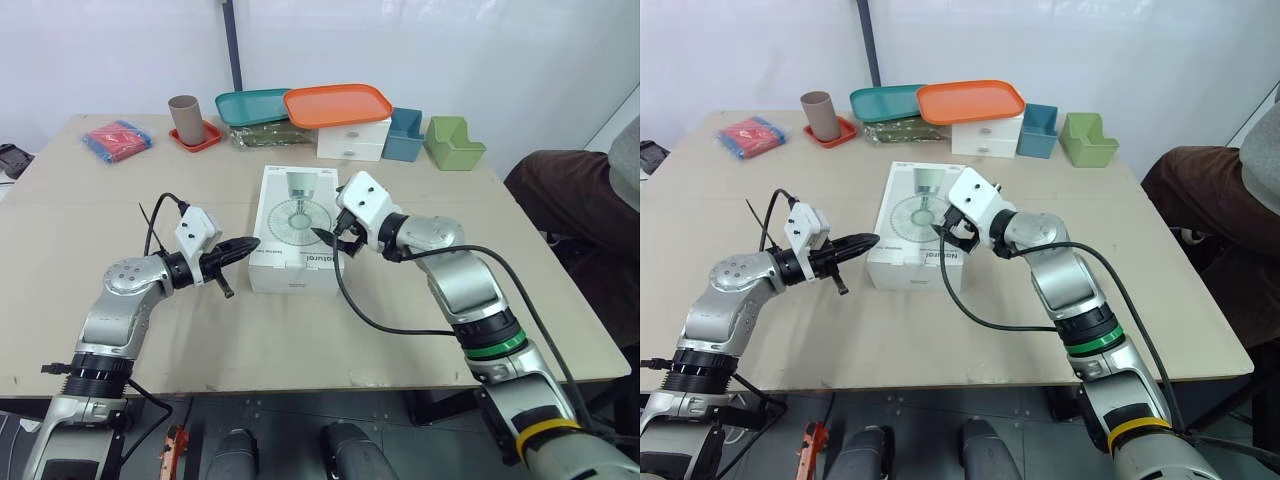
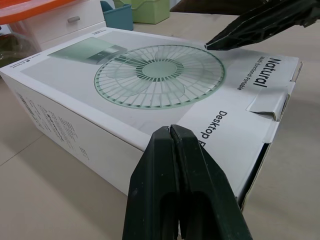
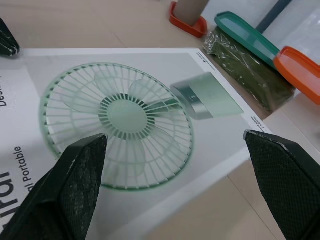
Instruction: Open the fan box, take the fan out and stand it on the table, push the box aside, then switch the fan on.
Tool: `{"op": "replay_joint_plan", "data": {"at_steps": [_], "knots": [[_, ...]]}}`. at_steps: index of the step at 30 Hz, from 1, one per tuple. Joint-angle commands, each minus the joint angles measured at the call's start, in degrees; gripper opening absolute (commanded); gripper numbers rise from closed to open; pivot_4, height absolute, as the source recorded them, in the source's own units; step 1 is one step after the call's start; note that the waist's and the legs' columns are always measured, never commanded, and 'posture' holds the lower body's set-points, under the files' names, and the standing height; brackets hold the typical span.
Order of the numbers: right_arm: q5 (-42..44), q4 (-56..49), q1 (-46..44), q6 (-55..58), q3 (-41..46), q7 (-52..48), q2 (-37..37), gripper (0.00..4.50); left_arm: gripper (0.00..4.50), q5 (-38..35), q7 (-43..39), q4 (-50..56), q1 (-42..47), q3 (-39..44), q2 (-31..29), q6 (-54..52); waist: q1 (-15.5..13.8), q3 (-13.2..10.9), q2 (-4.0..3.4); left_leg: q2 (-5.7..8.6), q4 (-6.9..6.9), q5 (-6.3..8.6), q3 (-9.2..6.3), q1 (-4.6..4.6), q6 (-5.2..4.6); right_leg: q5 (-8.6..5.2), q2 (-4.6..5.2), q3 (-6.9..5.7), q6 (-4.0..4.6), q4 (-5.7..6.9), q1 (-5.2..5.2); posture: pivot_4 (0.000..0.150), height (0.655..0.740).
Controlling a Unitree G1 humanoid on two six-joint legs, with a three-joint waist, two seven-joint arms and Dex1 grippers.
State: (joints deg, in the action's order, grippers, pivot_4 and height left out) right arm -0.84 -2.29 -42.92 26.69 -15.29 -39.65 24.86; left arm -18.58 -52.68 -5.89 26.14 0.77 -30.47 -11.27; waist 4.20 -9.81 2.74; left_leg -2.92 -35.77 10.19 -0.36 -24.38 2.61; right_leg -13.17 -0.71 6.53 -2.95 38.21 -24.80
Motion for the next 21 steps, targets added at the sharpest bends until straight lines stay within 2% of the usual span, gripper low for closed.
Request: {"op": "replay_joint_plan", "data": {"at_steps": [1,10,21], "knots": [[0.72,-6.57,0.79,-0.73,-1.05,-3.19,1.18,4.50,0.11,0.57,-0.46,0.72,-0.27,-0.68,-0.25,-0.16,0.04,0.00,0.00,0.01,0.02,0.00,0.00,0.00,0.00,-0.02,0.00,0.00,-0.01,0.00,0.00,0.150,0.7400],[-0.16,-11.40,2.47,2.56,-4.56,-5.08,1.71,4.50,0.11,0.54,-0.48,0.55,-0.24,-0.78,0.02,-0.14,0.05,0.00,0.00,0.00,0.00,0.00,0.00,0.01,0.00,0.00,0.00,0.00,0.01,0.00,0.00,0.150,0.7400],[-1.52,-10.94,2.75,3.06,-6.52,-5.51,1.96,4.50,0.11,0.46,-0.04,1.12,-0.74,-0.74,0.33,-0.41,0.04,0.00,0.00,0.00,0.00,0.00,0.00,0.01,0.00,0.00,0.00,0.00,0.02,0.00,0.00,0.150,0.7400]]}}
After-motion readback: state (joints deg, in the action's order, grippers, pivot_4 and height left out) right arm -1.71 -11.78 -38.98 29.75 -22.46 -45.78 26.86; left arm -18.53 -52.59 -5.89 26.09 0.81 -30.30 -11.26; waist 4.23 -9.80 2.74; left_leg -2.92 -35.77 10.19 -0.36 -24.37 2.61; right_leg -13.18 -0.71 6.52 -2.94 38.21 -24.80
